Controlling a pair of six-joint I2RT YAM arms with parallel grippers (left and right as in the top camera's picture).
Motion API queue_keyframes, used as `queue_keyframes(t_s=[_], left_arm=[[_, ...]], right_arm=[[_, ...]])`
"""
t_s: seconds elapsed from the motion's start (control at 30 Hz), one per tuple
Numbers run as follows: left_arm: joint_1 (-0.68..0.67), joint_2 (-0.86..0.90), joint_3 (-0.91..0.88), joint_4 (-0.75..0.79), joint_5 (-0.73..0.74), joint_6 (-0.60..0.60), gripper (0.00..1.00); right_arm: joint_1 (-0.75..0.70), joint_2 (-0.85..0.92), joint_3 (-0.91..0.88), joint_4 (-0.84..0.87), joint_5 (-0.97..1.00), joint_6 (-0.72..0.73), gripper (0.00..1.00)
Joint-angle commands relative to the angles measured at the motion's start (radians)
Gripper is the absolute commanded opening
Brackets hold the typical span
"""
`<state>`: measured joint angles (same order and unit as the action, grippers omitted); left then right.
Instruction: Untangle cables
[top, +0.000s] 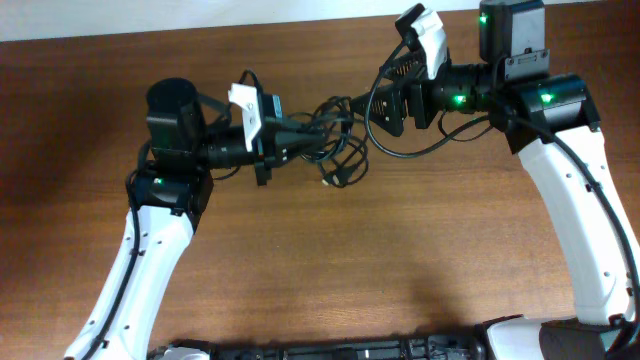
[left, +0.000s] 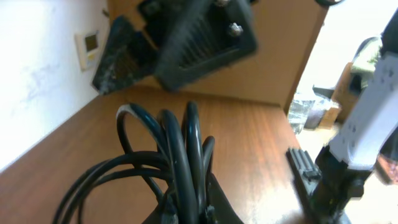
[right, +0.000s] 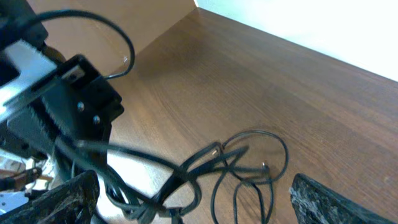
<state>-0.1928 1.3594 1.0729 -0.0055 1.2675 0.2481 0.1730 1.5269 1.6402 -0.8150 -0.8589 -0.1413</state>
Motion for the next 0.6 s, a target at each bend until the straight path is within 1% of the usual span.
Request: queue_keyframes(t_s=[0.0,0.1,0.17,0.3,0.4,0.43,0.57], left_arm=[[-0.002,-0.017,0.008,-0.004,0.074,0.244,0.00],[-0.002,-0.017,0.008,-0.012,0.144,0.341,0.00],[-0.002,-0.017,0.008,-0.016,0.143,0.373,0.00],[-0.002,-0.017,0.008,-0.018,0.143,0.430,0.00],[-0.002,-0.017,0.008,-0.014,0.143,0.439,0.00],[-0.002,-0.017,0.008,-0.011,0.142,0.440,0.00],[-0.002,-0.017,0.008,-0.012,0.106,0.450,0.00]], right_arm=[[0.005,-0.029,0.009,0.005,0.033,0.126,0.97],[0.006,-0.029,0.009,0.027,0.040,0.258,0.97],[0.006,-0.029,0.009,0.035,0.041,0.294,0.97],[0.006,-0.029,0.008,-0.013,0.066,0.293,0.97],[0.006,-0.029,0.008,-0.080,0.174,0.291,0.98],[0.006,-0.028,0.007,-0.101,0.199,0.280,1.00],[0.006,-0.028,0.007,-0.183,0.209,0.171,0.99]])
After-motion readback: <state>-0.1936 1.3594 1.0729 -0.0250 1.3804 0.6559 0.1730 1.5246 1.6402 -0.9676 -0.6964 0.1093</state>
